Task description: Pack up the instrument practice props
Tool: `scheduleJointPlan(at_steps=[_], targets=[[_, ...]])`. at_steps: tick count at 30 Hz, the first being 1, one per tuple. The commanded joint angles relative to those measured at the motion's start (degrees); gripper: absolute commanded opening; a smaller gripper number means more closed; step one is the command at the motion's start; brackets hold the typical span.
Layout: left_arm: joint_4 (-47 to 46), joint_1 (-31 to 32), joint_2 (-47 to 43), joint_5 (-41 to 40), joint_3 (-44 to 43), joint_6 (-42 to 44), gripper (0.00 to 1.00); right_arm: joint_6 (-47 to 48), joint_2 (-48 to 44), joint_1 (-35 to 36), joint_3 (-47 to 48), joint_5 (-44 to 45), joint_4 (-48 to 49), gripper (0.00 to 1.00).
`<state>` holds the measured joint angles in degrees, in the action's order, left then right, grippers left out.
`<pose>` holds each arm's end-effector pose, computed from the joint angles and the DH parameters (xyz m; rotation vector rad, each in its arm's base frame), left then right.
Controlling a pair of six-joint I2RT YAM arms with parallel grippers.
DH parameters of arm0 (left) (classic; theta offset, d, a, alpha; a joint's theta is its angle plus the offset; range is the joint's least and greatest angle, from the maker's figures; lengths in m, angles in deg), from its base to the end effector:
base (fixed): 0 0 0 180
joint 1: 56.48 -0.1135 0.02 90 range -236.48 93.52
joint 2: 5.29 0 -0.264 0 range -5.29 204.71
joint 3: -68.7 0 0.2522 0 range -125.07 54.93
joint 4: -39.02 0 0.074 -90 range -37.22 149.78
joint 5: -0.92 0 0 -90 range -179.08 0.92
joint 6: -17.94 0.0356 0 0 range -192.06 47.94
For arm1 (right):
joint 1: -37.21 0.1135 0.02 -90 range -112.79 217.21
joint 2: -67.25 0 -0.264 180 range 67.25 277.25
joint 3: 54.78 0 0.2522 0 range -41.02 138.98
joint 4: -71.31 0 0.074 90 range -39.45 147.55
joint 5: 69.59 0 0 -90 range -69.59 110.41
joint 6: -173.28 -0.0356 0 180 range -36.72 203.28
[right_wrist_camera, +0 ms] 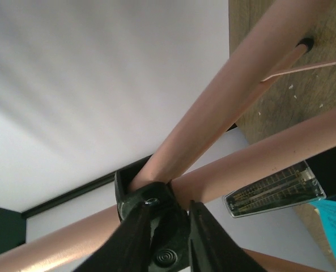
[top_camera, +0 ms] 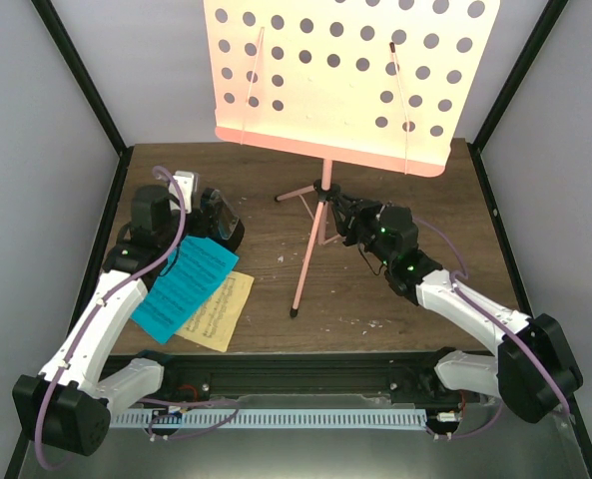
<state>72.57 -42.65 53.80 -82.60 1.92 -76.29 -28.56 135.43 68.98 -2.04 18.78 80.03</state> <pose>0.2250 -0.0595 0.3260 0.2418 2.0187 -0.3134 0.2322 0.1450 0.2786 1.3253 1.6186 1.7761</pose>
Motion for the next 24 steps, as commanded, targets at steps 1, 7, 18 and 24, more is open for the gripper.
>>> scheduleJointPlan(at_steps=[1,7,18,24], targets=[[-0.81,0.27,-0.02,0.02,0.54,0.45,0.75,0.15,-0.66,0.71,1.05,1.08,1.50,0.16],[-0.84,0.24,-0.03,0.11,0.63,0.37,0.75,0.96,-0.59,0.88,-0.10,1.76,1.79,0.04],[-1.31,0.46,0.26,3.09,0.72,0.62,0.76,3.81,-1.02,0.84,-2.27,2.50,4.69,0.10],[-3.77,4.00,1.50,10.19,1.22,-1.76,0.76,9.97,-1.71,0.86,-3.81,3.85,5.83,0.01]])
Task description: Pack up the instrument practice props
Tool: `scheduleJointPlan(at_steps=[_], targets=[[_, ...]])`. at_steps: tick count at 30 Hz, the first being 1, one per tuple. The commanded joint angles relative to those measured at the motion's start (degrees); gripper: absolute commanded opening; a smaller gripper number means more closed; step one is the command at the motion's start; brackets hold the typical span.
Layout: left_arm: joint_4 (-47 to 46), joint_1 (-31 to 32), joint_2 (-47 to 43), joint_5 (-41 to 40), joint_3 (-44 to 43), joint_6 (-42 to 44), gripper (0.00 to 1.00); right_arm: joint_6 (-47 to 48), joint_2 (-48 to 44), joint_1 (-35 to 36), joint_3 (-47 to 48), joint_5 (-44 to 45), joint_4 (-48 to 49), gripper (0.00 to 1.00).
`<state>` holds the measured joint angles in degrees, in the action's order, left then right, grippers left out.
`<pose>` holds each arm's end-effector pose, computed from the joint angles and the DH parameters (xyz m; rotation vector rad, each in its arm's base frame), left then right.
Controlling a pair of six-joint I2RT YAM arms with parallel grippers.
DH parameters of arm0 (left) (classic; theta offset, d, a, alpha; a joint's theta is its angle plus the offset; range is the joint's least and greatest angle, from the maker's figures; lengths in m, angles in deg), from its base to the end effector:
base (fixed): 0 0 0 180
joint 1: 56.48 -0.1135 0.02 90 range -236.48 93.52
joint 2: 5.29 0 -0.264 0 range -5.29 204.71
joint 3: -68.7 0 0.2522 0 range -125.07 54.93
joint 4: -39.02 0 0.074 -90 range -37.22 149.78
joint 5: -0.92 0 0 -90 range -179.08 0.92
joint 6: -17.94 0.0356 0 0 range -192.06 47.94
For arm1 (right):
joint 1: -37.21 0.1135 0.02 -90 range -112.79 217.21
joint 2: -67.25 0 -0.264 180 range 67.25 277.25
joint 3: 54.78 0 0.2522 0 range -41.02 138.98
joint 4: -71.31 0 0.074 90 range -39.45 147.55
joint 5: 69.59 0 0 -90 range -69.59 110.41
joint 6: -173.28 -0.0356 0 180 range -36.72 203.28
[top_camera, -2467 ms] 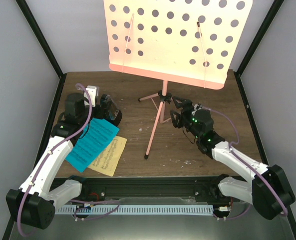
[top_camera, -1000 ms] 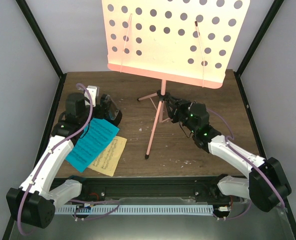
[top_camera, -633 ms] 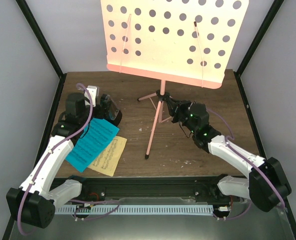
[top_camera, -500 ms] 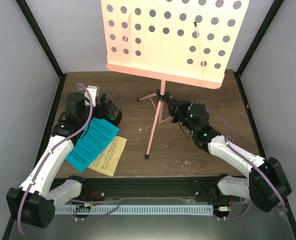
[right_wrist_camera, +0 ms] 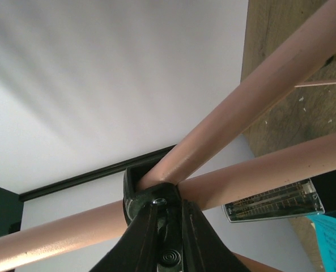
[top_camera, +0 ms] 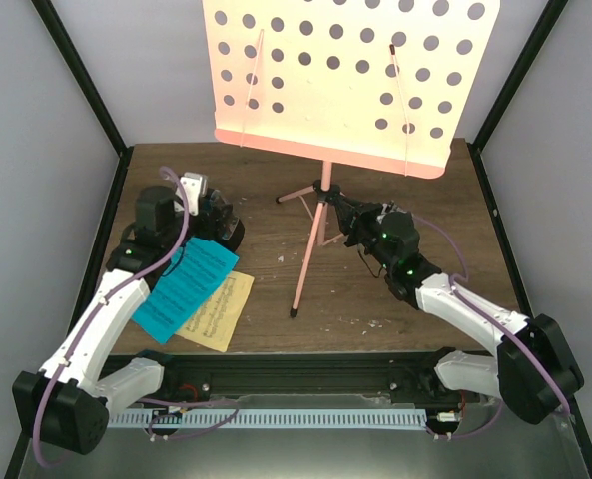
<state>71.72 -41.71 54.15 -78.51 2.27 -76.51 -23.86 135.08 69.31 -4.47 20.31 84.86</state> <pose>0.2249 -0.0660 0.3242 0.3002 2.0118 -0.3982 0.2289 0.1436 0.2745 1.2194 1.5907 1.7536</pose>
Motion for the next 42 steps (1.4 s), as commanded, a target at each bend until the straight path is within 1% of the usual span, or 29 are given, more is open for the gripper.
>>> scheduleJointPlan(at_steps=[1,4,7,10,15,24,28,32,37,40,42], targets=[[-3.67,4.97,1.55,7.34,0.96,-2.66,0.76,5.95,-1.53,0.51,-2.13,2.50,1.55,0.01],[-8.42,11.07,3.05,10.72,2.19,-7.53,0.76,7.88,-1.66,0.53,-4.45,2.95,4.13,0.01],[-15.12,17.26,5.76,11.87,3.78,-13.42,0.76,11.34,-1.67,0.51,-5.45,2.74,5.02,0.01],[-21.33,21.15,10.09,14.49,4.77,-16.51,0.76,15.96,-1.70,0.53,-5.69,2.69,4.93,0.01],[-25.33,22.55,16.47,17.86,4.75,-17.37,0.76,20.88,-3.36,0.43,-6.71,2.73,3.87,0.01],[-31.27,24.88,22.43,19.81,4.80,-15.84,0.75,27.16,-5.22,0.43,-8.21,0.37,2.48,0.01],[-31.35,25.61,24.34,17.55,3.73,-13.89,0.73,30.77,-5.51,0.47,-8.25,-0.70,1.49,0.01],[-30.82,25.83,26.60,15.43,2.99,-12.96,0.65,35.83,-6.62,0.42,-8.21,-0.64,-0.53,0.01],[-30.18,26.66,29.84,14.63,1.36,-11.74,0.51,44.07,-8.26,0.42,-8.34,0.35,-2.44,0.01],[-29.89,26.79,30.96,13.97,0.66,-10.88,0.41,50.31,-9.12,0.42,-8.08,0.36,-3.67,0.01],[-29.79,26.90,31.26,13.77,0.71,-10.46,0.31,55.38,-9.65,0.42,-7.94,0.41,-4.57,0.01]])
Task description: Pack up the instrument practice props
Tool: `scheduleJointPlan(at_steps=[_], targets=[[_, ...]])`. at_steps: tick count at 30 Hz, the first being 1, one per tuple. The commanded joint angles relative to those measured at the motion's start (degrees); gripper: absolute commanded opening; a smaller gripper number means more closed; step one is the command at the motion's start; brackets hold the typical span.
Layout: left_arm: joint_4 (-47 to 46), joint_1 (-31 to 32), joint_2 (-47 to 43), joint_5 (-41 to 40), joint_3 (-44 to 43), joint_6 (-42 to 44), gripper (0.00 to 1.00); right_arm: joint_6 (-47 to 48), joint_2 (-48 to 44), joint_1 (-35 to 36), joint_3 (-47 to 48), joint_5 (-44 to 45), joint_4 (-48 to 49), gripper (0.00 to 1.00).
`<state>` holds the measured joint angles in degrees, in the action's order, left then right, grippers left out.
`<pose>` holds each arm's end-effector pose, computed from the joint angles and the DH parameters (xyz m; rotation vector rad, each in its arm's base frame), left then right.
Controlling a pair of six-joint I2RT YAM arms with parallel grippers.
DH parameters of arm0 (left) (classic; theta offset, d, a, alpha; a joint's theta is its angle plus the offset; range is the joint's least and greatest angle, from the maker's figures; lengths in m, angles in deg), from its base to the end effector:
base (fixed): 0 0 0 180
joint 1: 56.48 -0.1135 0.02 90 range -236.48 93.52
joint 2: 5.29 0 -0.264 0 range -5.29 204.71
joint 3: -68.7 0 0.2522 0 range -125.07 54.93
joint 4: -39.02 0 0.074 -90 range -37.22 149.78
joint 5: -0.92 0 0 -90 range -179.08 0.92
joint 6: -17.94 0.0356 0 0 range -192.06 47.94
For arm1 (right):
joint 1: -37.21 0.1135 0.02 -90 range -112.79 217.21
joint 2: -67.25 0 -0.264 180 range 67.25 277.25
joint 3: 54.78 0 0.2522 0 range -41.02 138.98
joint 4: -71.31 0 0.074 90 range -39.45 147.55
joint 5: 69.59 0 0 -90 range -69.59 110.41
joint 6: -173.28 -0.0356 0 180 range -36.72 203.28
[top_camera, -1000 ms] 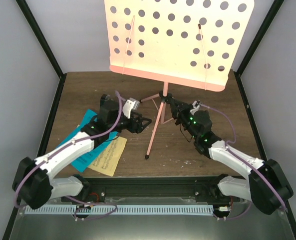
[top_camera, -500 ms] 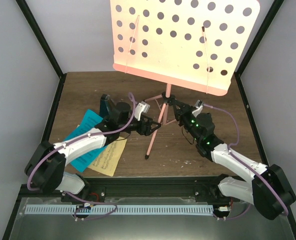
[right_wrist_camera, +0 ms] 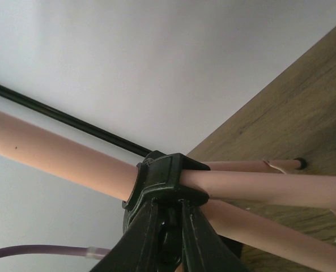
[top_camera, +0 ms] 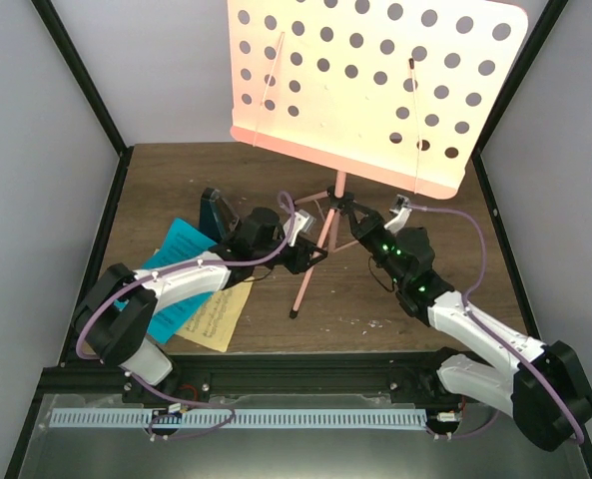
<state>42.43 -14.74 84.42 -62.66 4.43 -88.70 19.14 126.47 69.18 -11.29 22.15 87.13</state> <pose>0.2425 -0.2376 0.2181 0.7707 2.0674 -1.0776 0.2018 0.1247 0.2721 0.5025 1.6482 1.2660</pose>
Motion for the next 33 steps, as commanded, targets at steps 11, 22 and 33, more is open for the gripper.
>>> scheduleJointPlan(at_steps=[11,22,33], targets=[[3.53,-0.04,-1.33,-4.84,1.30,5.20,0.00,53.12,-1.04,0.55,2.34,-0.70,-16.43,0.01],[3.96,-0.05,-5.56,-4.40,3.91,6.42,0.14,66.04,-1.40,0.64,7.04,1.39,-20.93,0.22],[6.31,-0.11,-14.20,-5.77,4.08,3.82,0.74,45.43,-15.59,-2.80,2.36,-3.15,-23.20,1.00]])
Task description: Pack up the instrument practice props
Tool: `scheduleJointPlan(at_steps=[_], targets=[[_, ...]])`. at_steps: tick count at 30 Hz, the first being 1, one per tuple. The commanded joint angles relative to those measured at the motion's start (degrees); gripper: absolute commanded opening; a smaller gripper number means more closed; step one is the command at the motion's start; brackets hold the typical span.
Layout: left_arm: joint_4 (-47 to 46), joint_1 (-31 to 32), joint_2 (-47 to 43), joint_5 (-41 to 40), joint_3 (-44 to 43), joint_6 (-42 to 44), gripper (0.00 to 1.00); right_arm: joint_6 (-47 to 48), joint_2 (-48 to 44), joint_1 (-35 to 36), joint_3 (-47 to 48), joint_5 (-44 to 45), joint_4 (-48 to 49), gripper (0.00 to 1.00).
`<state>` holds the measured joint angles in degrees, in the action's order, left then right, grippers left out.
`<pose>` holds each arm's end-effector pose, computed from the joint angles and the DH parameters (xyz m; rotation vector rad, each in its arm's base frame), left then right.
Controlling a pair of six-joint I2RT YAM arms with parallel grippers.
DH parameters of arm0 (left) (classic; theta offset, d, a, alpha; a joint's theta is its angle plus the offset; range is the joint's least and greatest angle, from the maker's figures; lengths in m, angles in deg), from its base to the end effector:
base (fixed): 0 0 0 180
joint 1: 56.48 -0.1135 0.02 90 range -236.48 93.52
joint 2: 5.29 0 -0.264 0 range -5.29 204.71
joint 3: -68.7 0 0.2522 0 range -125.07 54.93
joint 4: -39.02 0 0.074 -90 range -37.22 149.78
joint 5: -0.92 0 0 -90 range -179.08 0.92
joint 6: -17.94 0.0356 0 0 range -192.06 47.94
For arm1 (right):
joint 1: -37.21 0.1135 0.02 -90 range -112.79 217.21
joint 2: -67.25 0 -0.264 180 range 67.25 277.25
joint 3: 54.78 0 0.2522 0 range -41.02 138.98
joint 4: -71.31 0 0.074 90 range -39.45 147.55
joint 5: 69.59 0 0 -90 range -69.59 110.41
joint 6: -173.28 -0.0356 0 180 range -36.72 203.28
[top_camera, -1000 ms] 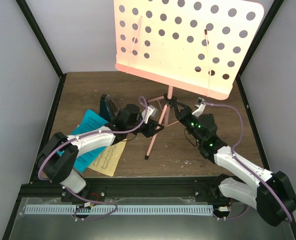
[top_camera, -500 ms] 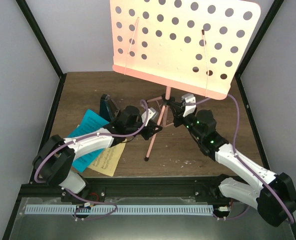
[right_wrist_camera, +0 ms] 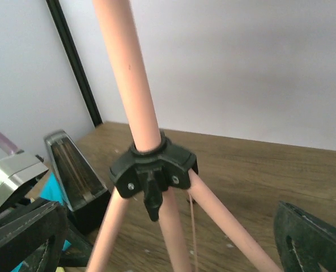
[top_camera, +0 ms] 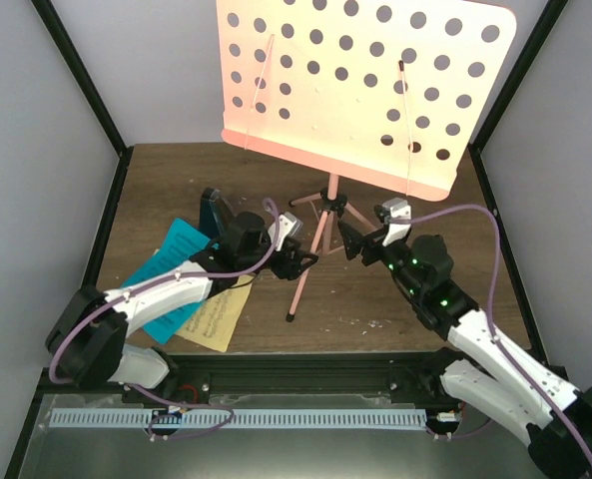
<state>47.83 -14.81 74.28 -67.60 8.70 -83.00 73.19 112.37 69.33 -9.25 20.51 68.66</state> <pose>0.2185 -0.2119 0.2377 0.8059 2.0130 -0.9357 0.1655 0.1039 0.2981 -0.3119 1.6096 0.5664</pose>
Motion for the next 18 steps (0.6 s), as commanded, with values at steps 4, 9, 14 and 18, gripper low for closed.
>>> scheduleJointPlan(at_steps=[4,9,14,18], targets=[[4.86,-0.13,-7.44,-1.09,-1.63,-4.05,0.77,-13.47,-1.85,-11.34,0.37,-13.51,-6.93,1.00],[8.89,-1.26,-7.10,2.99,-3.90,-6.67,0.79,-16.41,-0.42,-14.73,0.01,-21.43,-5.35,1.00],[7.15,-1.44,-3.41,6.35,-4.44,-6.72,0.76,-17.72,2.85,-14.95,-0.72,-25.49,-2.64,1.00],[5.84,-1.50,-0.27,6.06,-4.96,-6.23,0.76,-16.22,1.64,-14.98,-1.49,-24.60,-2.84,0.98]])
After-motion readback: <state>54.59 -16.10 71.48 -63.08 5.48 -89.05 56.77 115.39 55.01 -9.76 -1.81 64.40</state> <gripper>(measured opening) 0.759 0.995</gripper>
